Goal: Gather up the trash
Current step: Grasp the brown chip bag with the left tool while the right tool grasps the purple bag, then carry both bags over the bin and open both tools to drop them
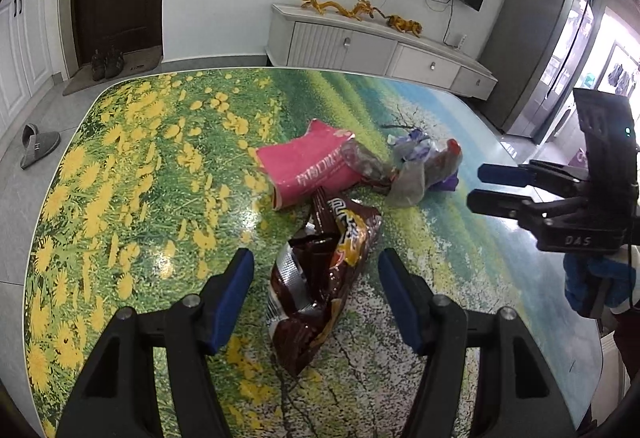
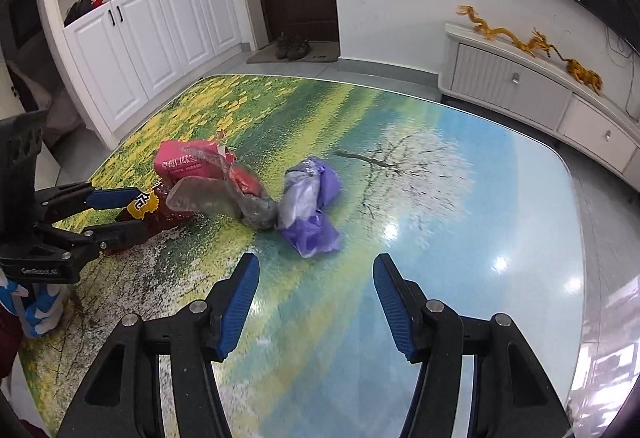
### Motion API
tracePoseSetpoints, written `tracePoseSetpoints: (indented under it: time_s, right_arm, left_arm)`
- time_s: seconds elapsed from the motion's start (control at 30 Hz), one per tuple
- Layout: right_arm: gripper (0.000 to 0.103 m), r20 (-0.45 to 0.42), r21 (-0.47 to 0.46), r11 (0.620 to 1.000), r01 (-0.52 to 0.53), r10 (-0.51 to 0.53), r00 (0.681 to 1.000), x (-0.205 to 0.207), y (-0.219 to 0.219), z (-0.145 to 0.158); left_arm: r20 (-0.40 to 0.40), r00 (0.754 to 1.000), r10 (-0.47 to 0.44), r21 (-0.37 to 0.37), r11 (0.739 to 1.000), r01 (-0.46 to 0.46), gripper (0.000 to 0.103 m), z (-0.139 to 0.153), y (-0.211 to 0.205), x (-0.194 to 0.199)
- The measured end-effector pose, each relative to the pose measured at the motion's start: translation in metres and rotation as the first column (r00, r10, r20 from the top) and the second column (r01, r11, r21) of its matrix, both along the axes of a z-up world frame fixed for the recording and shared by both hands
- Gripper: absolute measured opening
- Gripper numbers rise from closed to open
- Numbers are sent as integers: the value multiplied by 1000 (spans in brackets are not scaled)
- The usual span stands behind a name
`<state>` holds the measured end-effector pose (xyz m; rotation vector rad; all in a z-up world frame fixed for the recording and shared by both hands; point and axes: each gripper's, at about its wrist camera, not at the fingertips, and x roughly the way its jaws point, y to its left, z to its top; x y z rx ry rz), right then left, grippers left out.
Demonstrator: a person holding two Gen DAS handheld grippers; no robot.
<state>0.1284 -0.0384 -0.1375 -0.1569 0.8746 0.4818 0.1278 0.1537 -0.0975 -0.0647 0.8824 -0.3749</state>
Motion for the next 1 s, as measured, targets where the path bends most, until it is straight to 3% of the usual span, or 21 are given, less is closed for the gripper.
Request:
tracePoseSetpoints:
  time_s: [0.3, 0.57, 1.0]
  right_arm:
    - [50, 26, -76, 995, -60, 62, 998, 15, 22, -8]
    - [28, 32, -87, 993, -78, 81, 996, 23, 25, -15]
    - [25, 45, -8, 999, 31, -31, 999, -10, -16, 0]
  left_arm:
    - [-1, 1000, 0, -3, 1000, 0, 62, -2, 2, 3]
    - [-1, 1000, 4, 9, 1000, -4, 57, -2, -1, 1]
    - [-16, 1000, -2, -33, 999, 1, 34, -1, -10, -18]
